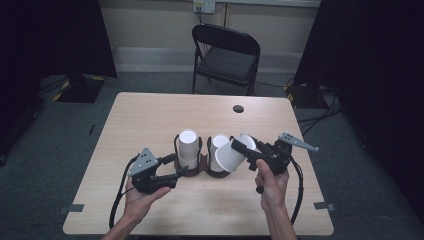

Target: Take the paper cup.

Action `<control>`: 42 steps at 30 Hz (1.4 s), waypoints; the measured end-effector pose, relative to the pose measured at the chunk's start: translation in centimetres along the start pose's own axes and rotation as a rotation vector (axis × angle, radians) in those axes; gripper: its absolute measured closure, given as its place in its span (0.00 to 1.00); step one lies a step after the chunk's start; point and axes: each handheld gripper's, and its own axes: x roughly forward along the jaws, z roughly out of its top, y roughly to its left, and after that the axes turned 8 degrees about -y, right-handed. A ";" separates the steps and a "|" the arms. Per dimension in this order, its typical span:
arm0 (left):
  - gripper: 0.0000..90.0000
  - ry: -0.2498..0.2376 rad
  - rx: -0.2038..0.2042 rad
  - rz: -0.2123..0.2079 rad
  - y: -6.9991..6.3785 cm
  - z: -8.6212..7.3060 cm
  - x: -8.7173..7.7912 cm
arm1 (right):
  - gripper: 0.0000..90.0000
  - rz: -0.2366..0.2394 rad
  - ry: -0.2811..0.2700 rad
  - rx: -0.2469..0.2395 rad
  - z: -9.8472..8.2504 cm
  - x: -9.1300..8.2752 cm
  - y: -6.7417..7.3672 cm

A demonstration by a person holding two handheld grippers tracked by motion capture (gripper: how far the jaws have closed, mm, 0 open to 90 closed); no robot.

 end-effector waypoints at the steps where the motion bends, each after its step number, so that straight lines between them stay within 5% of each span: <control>1: 0.50 0.000 0.000 0.000 0.0 0.0 0.0 | 0.39 0.000 0.000 0.000 0.0 0.0 0.0; 4: 0.53 0.013 0.008 -0.030 -0.6 -0.1 0.3 | 0.39 0.060 0.013 0.051 -1.3 0.2 0.3; 16: 0.56 -0.012 0.059 -0.044 -1.8 -0.9 0.4 | 0.39 0.150 0.029 0.211 -4.3 0.9 0.5; 27: 0.65 -0.024 0.146 -0.009 -3.2 -0.9 0.2 | 0.39 0.205 0.068 0.327 -5.8 2.1 1.1; 42: 0.71 -0.066 0.164 0.028 -3.7 -1.1 0.1 | 0.39 0.272 0.145 0.447 -7.4 4.3 2.0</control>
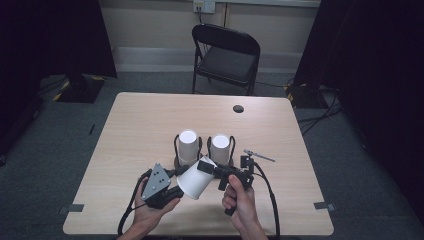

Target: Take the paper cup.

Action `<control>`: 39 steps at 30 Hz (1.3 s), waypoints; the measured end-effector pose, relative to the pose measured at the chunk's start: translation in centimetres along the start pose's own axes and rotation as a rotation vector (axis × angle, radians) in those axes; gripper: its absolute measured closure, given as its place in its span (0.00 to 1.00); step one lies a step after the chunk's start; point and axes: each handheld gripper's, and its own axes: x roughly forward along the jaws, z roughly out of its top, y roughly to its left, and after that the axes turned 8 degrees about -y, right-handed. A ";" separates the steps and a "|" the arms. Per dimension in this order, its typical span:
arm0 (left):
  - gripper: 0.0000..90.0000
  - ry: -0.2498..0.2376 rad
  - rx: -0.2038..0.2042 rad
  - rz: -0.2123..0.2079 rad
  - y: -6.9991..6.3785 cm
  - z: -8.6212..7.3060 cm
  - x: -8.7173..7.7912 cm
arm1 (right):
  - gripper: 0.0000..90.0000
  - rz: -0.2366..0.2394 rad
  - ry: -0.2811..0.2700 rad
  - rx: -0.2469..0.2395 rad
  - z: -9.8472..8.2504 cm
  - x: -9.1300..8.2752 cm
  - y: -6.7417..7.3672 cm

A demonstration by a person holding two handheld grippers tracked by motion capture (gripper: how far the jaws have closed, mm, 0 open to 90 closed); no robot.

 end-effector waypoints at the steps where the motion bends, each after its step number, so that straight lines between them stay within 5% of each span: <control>1: 0.71 -0.006 0.005 0.005 -0.1 0.1 0.0 | 0.39 0.010 0.006 0.013 0.0 0.1 0.0; 8: 0.83 -0.009 0.026 0.013 -0.4 0.2 -0.2 | 0.38 0.027 0.028 0.030 -0.2 0.5 -0.1; 13: 0.93 -0.003 -0.030 -0.030 0.4 0.2 -0.4 | 0.31 -0.066 0.026 -0.043 -0.2 0.4 -0.3; 19: 0.95 0.009 -0.038 -0.056 0.5 0.2 -0.3 | 0.29 -0.087 0.026 -0.086 -0.3 0.4 -0.3; 29: 0.95 0.053 -0.029 -0.107 0.0 0.0 -0.1 | 0.28 -0.156 0.055 -0.270 0.4 0.5 0.7; 39: 0.95 0.113 -0.123 -0.125 1.6 -0.6 -0.5 | 0.29 -0.203 0.094 -0.384 2.3 0.9 1.8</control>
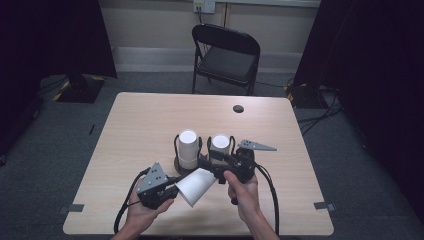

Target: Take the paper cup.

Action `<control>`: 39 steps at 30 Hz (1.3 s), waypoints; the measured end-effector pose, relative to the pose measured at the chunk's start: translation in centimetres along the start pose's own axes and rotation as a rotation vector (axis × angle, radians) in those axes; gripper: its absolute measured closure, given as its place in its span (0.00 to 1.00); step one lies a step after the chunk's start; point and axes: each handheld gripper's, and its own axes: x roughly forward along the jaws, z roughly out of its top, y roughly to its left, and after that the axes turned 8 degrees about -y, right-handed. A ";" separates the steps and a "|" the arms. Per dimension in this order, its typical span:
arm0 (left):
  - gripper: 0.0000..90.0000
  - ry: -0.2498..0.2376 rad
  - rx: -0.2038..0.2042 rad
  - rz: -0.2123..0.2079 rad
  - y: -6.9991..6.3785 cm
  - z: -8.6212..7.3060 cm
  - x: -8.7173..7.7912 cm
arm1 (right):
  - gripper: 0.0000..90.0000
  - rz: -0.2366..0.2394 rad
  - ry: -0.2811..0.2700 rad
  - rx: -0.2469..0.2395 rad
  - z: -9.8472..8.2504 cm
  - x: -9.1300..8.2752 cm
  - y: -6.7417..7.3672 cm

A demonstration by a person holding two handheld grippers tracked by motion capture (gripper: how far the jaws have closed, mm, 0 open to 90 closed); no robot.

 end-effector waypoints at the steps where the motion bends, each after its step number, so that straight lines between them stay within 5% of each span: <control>1: 0.95 0.004 -0.004 0.003 0.1 0.0 0.0 | 0.29 -0.009 0.003 -0.023 0.2 0.0 0.1; 5: 0.95 0.028 -0.016 0.027 0.6 0.0 -0.1 | 0.30 -0.033 0.026 -0.081 0.7 -0.2 0.3; 10: 0.95 0.090 -0.038 0.003 1.2 0.0 0.0 | 0.31 -0.087 0.072 -0.201 0.8 -0.7 0.7; 14: 0.95 0.148 -0.030 -0.019 1.3 0.0 0.3 | 0.31 -0.092 0.082 -0.216 0.9 -1.5 0.7; 23: 0.95 0.240 0.011 -0.008 0.7 0.5 1.5 | 0.27 -0.087 0.148 -0.336 0.1 -3.2 0.6; 26: 0.95 0.279 0.000 -0.007 1.0 1.0 1.6 | 0.23 -0.076 0.166 -0.334 -0.5 -3.5 0.3; 31: 0.96 0.371 -0.030 -0.038 1.2 1.6 2.0 | 0.21 -0.080 0.188 -0.398 -1.3 -4.1 0.2; 39: 0.95 0.450 -0.060 -0.049 1.1 3.1 3.1 | 0.20 -0.002 0.226 -0.458 -2.8 -4.2 0.5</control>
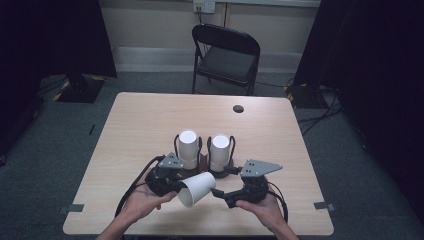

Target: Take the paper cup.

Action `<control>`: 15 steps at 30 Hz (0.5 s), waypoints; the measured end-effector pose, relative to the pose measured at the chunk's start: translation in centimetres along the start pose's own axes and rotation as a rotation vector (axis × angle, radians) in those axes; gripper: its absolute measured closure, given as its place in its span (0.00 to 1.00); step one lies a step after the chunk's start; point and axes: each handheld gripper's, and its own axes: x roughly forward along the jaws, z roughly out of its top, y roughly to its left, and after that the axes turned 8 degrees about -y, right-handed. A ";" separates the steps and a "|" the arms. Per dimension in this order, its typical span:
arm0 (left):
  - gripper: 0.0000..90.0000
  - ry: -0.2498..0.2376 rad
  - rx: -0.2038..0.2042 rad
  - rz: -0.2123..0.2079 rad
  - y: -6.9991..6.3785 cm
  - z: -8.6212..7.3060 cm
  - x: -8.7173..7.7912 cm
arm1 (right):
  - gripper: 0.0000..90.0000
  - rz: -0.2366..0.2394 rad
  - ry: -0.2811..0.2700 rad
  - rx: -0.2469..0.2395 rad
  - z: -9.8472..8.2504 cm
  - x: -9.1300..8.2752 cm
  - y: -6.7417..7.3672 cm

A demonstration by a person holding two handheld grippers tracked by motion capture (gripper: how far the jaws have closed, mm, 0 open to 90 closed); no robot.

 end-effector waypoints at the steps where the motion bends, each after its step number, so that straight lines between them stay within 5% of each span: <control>1: 0.95 0.020 -0.009 -0.011 0.1 0.2 0.1 | 0.19 -0.004 0.005 -0.022 -0.1 0.1 0.2; 7: 0.95 0.129 -0.048 -0.036 1.3 0.4 1.3 | 0.22 0.022 0.061 -0.134 -0.9 0.8 1.2; 15: 0.95 0.235 -0.048 -0.110 1.1 1.4 2.7 | 0.20 0.039 0.105 -0.209 -1.6 1.9 2.0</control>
